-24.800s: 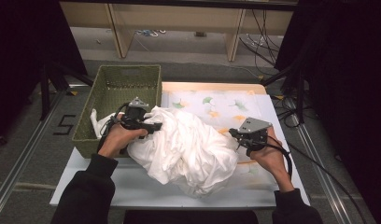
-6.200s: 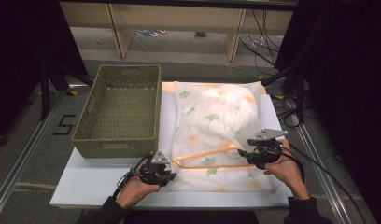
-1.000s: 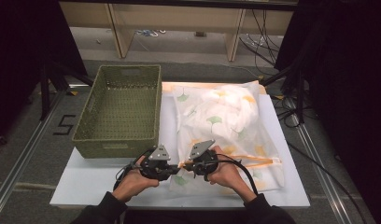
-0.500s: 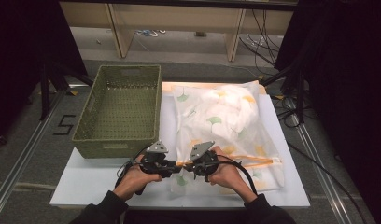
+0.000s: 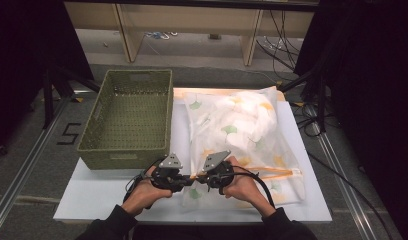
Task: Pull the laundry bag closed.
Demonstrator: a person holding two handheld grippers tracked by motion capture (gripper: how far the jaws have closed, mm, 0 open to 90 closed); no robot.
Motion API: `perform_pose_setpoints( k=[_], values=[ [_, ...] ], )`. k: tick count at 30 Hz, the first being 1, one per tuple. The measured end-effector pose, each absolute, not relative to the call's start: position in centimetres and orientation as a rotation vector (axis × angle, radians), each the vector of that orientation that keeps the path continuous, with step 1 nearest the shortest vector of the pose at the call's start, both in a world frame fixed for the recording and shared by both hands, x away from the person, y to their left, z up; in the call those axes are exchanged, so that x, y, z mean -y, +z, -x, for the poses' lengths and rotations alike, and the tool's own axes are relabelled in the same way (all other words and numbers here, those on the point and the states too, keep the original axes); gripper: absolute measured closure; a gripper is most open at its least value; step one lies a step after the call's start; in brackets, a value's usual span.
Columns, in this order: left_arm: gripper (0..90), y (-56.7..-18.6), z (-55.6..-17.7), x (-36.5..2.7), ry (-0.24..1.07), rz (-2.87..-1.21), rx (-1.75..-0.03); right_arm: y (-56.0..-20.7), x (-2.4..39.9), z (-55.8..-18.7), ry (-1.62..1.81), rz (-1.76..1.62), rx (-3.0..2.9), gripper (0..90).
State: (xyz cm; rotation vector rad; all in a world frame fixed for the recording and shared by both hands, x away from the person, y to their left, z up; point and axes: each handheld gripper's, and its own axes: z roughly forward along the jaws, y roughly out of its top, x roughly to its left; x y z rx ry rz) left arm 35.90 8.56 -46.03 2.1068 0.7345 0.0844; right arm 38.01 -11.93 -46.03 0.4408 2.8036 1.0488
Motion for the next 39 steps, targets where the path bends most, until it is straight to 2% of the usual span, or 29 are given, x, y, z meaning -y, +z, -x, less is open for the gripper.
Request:
perform_pose_setpoints(
  k=[25,36,39],
  values=[
    [84.9,-45.1,-35.4,-9.3,0.176,-2.135,-0.713,-46.8,14.0,-38.9,0.925,-0.509,-2.767,90.0],
    [84.3,-45.2,-35.2,-9.1,0.158,-2.119,-0.739,-46.4,14.2,-38.5,1.043,-0.489,-2.809,90.0],
    [84.3,-45.2,-35.2,-8.9,0.152,-2.108,-0.744,-46.2,14.1,-38.5,1.049,-0.487,-2.832,82.5]
  ],
)
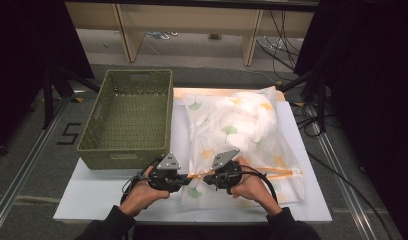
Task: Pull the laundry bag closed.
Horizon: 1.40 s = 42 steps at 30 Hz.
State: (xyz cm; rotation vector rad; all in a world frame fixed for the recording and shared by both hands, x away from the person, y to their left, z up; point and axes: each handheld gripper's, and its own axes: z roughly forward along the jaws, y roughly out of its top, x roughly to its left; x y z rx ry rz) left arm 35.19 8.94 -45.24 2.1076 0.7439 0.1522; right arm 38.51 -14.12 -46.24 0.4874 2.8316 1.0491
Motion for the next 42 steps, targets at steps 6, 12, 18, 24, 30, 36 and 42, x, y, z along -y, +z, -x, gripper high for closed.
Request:
perform_pose_setpoints(
  k=[6,12,18,24,30,36,42],
  values=[
    [84.1,-45.2,-35.2,-8.9,0.156,-2.126,-0.706,-46.6,13.6,-38.6,1.057,-0.475,-2.809,74.7],
    [84.0,-45.2,-35.2,-8.8,0.151,-2.125,-0.708,-46.6,13.4,-38.8,1.059,-0.494,-2.794,81.3],
    [82.9,-45.2,-35.3,-8.9,0.156,-2.130,-0.700,-46.1,13.3,-38.6,1.092,-0.468,-2.794,90.0],
    [72.0,-45.4,-35.6,-9.0,0.067,-2.069,-0.772,-45.9,12.9,-38.3,1.080,-0.451,-2.788,90.0],
    [80.5,-45.6,-36.1,-8.8,0.053,-2.056,-0.798,-46.0,12.9,-38.3,1.069,-0.467,-2.799,90.0],
    [83.1,-45.4,-35.6,-8.1,0.076,-2.074,-0.744,-46.4,12.6,-38.4,1.109,-0.520,-2.806,88.0],
    [82.5,-45.4,-35.6,-8.2,0.055,-2.060,-0.763,-46.5,12.5,-38.3,1.120,-0.524,-2.774,90.0]
  ],
)
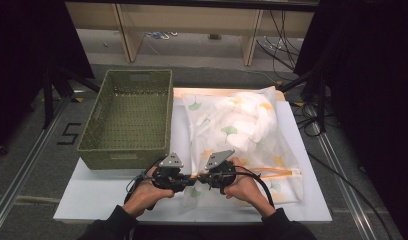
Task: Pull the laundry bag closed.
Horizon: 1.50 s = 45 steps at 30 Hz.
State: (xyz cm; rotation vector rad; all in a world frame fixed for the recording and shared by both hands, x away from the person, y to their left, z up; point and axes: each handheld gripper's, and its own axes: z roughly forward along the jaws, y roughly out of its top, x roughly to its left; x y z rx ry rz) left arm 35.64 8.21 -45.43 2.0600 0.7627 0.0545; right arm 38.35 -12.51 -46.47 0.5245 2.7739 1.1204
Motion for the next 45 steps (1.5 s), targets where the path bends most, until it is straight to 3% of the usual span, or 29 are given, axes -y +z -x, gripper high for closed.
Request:
perform_pose_setpoints(
  k=[5,16,45],
  values=[
    [79.0,-45.5,-36.0,-8.5,0.056,-2.047,-0.777,-46.3,12.5,-38.2,1.086,-0.502,-2.780,90.0],
    [84.8,-45.1,-35.2,-8.2,0.133,-2.080,-0.747,-46.0,12.9,-38.2,1.078,-0.522,-2.774,90.0],
    [84.6,-44.8,-35.1,-9.0,0.147,-2.060,-0.740,-46.6,16.8,-38.1,0.980,-0.730,-2.705,90.0]
  ],
)
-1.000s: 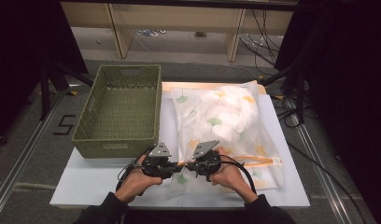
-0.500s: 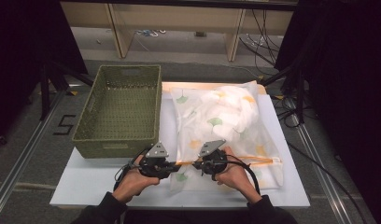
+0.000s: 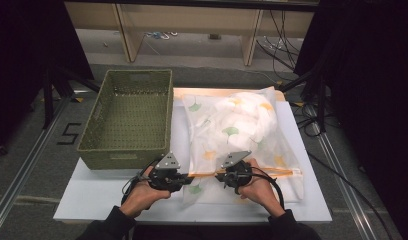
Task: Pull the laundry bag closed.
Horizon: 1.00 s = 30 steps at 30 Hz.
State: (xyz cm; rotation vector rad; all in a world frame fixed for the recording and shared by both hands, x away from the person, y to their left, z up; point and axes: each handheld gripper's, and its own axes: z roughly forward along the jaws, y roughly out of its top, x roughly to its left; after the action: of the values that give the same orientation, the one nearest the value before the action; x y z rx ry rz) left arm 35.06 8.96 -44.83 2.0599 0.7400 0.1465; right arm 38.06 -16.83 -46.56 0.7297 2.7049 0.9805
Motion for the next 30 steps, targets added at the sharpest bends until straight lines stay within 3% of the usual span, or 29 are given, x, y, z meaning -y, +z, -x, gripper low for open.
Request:
perform_pose_setpoints(
  k=[2,5,9,11,15,30],
  values=[
    [82.7,-44.9,-35.2,-9.0,0.146,-2.051,-0.749,-46.4,17.0,-38.1,0.981,-0.713,-2.709,90.0],
    [71.0,-45.6,-35.5,-8.9,0.085,-2.028,-0.795,-46.2,17.0,-38.0,0.975,-0.707,-2.713,90.0],
    [62.6,-46.5,-36.2,-8.4,0.022,-2.035,-0.841,-46.2,16.7,-37.7,1.008,-0.709,-2.702,90.0],
    [65.6,-46.6,-36.3,-8.5,-0.002,-2.024,-0.843,-46.1,16.6,-37.7,1.002,-0.673,-2.699,90.0],
    [83.2,-46.0,-36.0,-8.5,0.060,-2.041,-0.816,-46.1,16.7,-37.7,1.004,-0.660,-2.703,90.0],
    [84.3,-45.3,-34.9,-8.4,0.135,-2.091,-0.726,-46.3,19.2,-37.8,0.974,-0.782,-2.672,90.0]
  ],
)
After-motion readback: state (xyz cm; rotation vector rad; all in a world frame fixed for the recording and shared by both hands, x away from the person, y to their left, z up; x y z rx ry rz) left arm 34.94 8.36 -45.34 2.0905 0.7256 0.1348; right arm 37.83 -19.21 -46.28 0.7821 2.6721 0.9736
